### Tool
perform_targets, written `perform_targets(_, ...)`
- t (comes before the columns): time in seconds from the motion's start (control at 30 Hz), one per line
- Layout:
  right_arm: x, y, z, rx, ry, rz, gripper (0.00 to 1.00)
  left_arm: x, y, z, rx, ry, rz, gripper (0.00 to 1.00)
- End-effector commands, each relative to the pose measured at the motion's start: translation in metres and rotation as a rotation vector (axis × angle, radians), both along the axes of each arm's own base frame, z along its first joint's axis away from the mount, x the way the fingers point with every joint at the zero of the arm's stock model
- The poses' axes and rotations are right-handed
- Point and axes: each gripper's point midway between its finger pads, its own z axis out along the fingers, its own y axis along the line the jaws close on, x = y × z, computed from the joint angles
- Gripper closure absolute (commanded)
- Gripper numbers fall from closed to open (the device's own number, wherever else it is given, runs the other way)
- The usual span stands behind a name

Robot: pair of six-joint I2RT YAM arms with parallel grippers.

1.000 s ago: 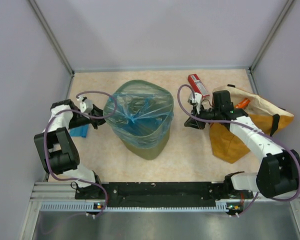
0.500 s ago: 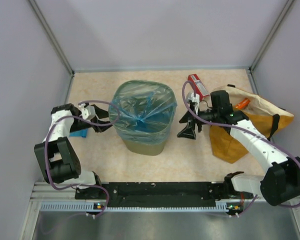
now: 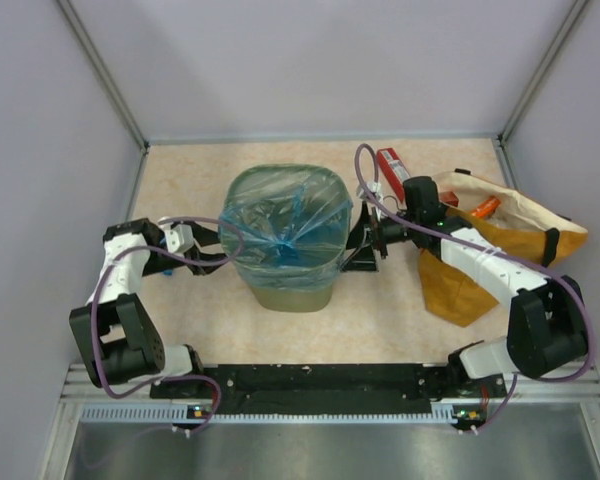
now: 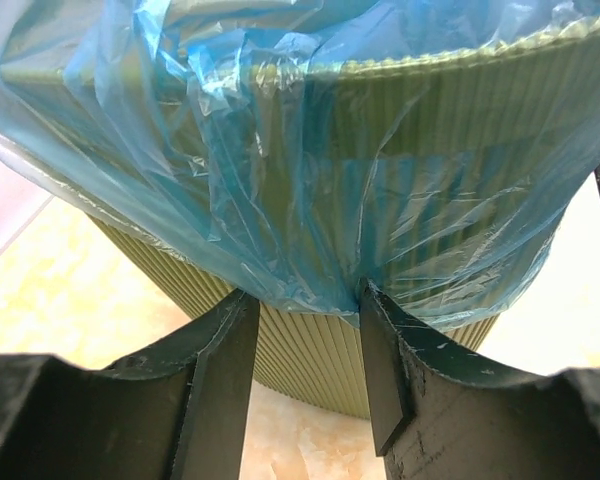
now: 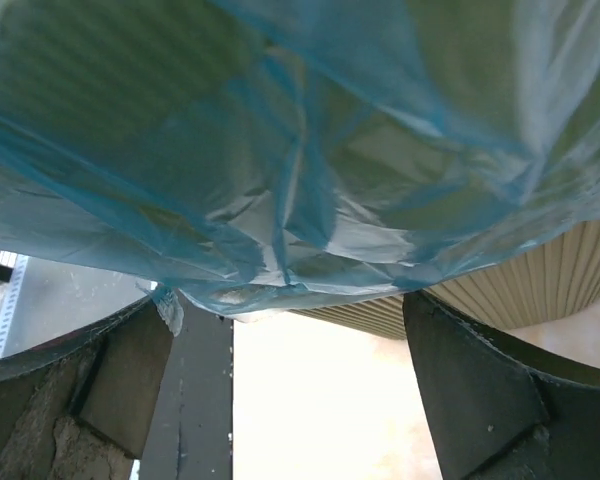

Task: Put the trash bags into the trash bin
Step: Place the trash bag in the trash bin.

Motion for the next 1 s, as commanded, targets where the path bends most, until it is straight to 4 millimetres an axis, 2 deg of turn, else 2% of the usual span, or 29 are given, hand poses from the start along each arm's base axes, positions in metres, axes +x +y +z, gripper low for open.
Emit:
perform_targets(0.0,-0.001,0.011,0.029,0.093,-0.046,0.071,0.1,-0.03,-0.008,-0.012,0.033,0.116,-0.035,0.51)
perform_targets(0.17,-0.003,0.012,0.033,0.108,-0.011,0.084,0.37,-0.03,-0.008,-0.011,0.029,0.107,-0.032,0.54)
perform_targets(0.27,-0.005,0.012,0.036,0.114,-0.005,0.094,0.59,-0.03,-0.008,-0.01,0.032,0.104,-0.032,0.55)
perform_targets(0.4,-0.005,0.012,0.037,0.111,0.009,0.097,0.98,-0.031,-0.008,-0.009,0.031,0.103,-0.031,0.57)
perform_targets(0.43,-0.005,0.011,0.036,0.108,0.011,0.095,1.0,-0.031,-0.008,-0.01,0.032,0.102,-0.032,0.58)
perform_targets(0.53,-0.004,0.007,0.034,0.103,0.02,0.084,1.0,-0.031,-0.008,-0.009,0.037,0.101,-0.033,0.63)
perform_targets(0.6,-0.002,0.003,0.034,0.107,0.025,0.083,1.0,-0.03,-0.008,-0.009,0.041,0.105,-0.034,0.76)
perform_targets(0.67,-0.001,-0.002,0.037,0.119,0.041,0.086,1.0,-0.028,-0.007,-0.008,0.038,0.109,-0.032,0.84)
perform_targets(0.77,0.0,-0.011,0.039,0.138,0.112,0.102,1.0,-0.026,-0.007,-0.005,0.034,0.103,-0.031,0.89)
perform_targets(0.8,0.001,-0.014,0.039,0.141,0.138,0.101,0.95,-0.026,-0.007,-0.004,0.032,0.103,-0.031,0.89)
perform_targets(0.83,0.002,-0.015,0.038,0.146,0.159,0.108,0.82,-0.026,-0.007,-0.004,0.032,0.1,-0.029,0.89)
perform_targets(0.87,0.002,-0.016,0.037,0.151,0.175,0.116,0.74,-0.026,-0.007,-0.004,0.032,0.098,-0.03,0.89)
perform_targets(0.97,-0.001,-0.017,0.034,0.162,0.206,0.138,0.57,-0.026,-0.007,-0.003,0.032,0.095,-0.028,0.89)
